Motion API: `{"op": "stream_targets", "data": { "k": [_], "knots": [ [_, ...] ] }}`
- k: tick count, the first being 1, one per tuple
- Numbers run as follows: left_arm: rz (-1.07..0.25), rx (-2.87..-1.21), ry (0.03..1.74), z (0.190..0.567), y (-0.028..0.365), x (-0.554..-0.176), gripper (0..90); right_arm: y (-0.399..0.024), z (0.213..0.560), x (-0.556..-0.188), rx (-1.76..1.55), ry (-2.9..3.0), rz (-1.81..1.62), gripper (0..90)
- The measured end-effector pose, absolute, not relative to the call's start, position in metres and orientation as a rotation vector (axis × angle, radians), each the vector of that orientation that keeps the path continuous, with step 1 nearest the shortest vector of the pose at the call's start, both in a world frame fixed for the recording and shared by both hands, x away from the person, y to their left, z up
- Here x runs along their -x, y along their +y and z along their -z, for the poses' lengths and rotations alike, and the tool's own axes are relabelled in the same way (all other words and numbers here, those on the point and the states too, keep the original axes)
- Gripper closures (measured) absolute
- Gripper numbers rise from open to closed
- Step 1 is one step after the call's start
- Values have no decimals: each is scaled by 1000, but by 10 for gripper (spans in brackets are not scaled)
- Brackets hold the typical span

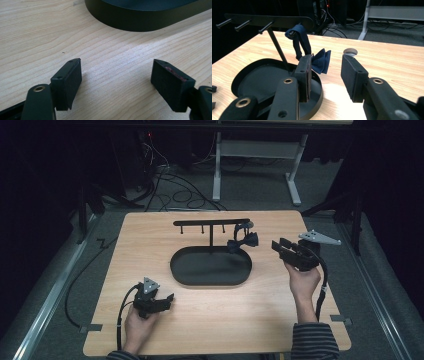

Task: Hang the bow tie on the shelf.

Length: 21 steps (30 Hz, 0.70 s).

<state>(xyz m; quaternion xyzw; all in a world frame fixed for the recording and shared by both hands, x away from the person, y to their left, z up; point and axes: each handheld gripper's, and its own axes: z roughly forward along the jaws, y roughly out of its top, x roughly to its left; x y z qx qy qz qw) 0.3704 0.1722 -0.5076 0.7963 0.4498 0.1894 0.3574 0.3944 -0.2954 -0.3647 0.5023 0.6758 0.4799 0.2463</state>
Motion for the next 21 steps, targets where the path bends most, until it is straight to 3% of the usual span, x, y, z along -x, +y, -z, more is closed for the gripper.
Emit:
{"op": "stream_targets", "data": {
  "k": [21],
  "knots": [
    [-489,-2055,1161,508,172,-370,254,-298,372,-376,-1358,1838,-1283,616]
  ]
}}
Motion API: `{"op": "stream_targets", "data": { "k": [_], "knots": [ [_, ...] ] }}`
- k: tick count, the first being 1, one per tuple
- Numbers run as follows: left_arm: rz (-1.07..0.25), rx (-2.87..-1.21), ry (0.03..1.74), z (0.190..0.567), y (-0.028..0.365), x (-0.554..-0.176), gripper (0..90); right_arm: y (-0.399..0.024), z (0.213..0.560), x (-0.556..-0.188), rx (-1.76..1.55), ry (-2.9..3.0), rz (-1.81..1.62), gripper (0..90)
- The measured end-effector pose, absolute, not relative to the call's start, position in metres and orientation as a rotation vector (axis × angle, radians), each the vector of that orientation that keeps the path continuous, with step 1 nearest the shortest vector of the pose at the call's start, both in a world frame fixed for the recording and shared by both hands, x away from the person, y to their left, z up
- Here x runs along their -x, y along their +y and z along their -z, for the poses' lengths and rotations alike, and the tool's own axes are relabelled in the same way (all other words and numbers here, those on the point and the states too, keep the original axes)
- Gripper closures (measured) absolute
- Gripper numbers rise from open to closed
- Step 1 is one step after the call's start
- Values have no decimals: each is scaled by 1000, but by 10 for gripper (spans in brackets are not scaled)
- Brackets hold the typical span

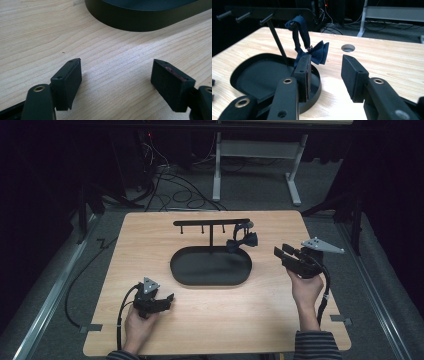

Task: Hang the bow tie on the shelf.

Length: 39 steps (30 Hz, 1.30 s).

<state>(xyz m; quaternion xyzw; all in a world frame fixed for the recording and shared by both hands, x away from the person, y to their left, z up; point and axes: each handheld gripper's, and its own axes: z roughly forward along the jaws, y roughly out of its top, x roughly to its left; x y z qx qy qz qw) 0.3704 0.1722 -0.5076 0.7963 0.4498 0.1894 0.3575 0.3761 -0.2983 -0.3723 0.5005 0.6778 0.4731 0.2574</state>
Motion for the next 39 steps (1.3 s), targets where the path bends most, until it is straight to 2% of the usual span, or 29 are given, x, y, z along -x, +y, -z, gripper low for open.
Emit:
{"op": "stream_targets", "data": {
  "k": [39],
  "knots": [
    [-489,-2056,1161,508,172,-370,254,-301,397,-355,-1394,1853,-1301,613]
  ]
}}
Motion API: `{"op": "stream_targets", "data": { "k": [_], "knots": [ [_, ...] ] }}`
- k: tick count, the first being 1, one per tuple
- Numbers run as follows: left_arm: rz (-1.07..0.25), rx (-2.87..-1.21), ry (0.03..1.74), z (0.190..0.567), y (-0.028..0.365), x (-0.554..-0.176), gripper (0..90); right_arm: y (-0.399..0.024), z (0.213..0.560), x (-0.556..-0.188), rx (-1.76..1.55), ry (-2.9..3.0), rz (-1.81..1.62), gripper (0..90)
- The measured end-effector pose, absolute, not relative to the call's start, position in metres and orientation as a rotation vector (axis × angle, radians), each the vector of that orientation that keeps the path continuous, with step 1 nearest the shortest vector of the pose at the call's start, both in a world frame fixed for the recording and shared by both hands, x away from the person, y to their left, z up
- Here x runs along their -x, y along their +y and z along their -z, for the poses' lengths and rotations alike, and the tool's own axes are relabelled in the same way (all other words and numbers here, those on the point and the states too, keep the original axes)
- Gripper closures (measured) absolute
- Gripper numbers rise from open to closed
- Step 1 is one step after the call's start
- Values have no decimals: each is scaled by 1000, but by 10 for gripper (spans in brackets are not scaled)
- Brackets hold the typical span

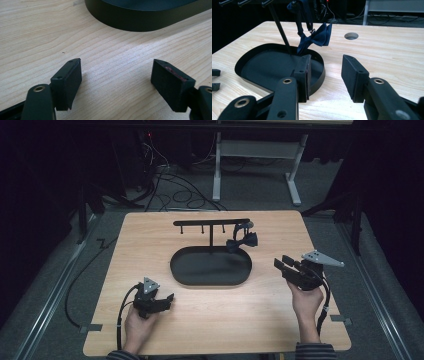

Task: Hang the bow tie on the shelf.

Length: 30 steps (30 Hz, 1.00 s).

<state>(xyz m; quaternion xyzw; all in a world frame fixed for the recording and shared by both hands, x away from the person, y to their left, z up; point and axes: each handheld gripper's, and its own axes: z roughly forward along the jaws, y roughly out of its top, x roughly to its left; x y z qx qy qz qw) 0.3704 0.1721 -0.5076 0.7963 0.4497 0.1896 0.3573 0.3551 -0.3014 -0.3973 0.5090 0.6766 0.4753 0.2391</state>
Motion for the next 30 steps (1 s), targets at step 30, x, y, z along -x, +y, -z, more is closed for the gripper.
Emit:
{"op": "stream_targets", "data": {
  "k": [30],
  "knots": [
    [-489,-2056,1161,508,172,-370,254,-299,426,-343,-1450,1864,-1326,608]
  ]
}}
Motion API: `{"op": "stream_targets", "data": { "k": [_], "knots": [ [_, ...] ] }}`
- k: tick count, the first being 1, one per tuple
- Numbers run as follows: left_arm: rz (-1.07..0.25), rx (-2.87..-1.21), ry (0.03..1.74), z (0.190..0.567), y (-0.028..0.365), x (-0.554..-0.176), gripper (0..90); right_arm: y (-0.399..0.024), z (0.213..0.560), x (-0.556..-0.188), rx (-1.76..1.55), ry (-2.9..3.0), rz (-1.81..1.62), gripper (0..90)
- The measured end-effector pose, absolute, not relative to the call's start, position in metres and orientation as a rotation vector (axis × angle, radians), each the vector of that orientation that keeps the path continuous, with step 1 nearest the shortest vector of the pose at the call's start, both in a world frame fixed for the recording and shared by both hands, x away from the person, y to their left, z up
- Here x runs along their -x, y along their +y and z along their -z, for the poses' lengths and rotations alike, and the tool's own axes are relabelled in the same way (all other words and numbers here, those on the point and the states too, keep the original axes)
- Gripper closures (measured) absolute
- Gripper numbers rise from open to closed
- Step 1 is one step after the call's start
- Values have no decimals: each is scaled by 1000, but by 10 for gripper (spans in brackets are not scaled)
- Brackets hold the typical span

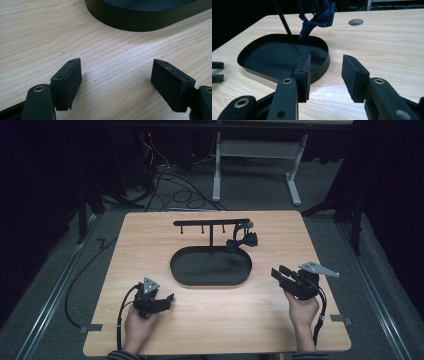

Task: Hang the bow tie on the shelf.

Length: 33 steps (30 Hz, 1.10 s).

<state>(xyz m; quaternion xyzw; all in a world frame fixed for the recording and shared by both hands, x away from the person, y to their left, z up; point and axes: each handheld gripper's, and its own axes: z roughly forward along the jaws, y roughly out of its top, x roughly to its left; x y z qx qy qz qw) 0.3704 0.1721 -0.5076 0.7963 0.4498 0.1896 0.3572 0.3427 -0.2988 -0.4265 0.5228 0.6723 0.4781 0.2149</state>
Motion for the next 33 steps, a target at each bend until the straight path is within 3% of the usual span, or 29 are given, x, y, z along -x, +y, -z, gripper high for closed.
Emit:
{"op": "stream_targets", "data": {
  "k": [33],
  "knots": [
    [-489,-2056,1161,508,172,-370,254,-287,457,-340,-1498,1909,-1344,601]
  ]
}}
